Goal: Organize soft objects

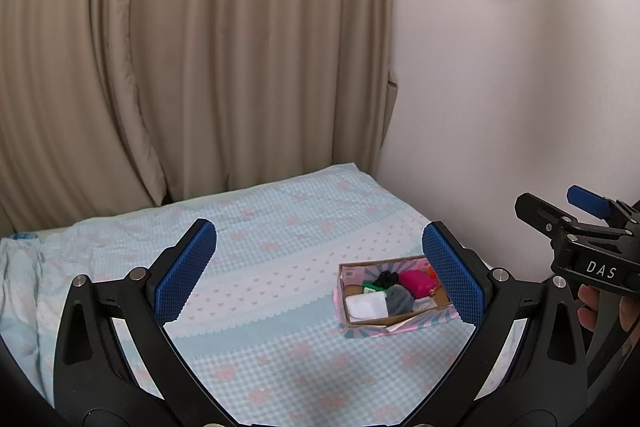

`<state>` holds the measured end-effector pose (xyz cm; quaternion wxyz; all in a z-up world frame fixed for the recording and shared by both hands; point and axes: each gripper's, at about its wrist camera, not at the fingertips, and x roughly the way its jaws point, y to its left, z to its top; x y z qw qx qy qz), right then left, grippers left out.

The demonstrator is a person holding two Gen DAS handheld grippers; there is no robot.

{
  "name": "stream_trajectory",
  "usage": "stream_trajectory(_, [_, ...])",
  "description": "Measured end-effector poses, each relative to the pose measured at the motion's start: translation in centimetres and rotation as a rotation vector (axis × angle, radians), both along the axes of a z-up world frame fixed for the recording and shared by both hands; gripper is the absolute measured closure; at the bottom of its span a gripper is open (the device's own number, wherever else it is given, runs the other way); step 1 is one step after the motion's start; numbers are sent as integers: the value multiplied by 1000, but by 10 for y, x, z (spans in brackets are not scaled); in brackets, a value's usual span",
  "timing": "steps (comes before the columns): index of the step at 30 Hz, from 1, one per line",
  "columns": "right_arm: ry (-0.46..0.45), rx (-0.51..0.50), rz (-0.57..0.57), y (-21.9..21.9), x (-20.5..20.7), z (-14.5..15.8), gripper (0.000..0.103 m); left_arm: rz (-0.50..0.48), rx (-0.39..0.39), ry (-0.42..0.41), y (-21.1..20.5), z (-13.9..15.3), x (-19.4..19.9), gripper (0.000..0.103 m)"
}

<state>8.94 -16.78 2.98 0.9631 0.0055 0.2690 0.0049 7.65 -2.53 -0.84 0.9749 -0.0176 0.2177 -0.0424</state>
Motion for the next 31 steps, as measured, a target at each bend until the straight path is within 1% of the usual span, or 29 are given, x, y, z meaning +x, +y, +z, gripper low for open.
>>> stream_trajectory(20, [1, 7, -2, 0, 6, -2, 1, 26, 27, 3, -2, -2, 7, 0])
stream_trajectory(24, [7, 11, -5, 0, 13, -3, 1, 29, 26, 6, -2, -5, 13, 0])
stream_trajectory(27, [13, 9, -8, 1, 19, -5, 1, 14, 15, 15, 0, -10, 21, 0])
stream_trajectory(31, [51, 10, -13, 2, 33, -13, 1, 29, 20, 44, 1, -18, 33, 0])
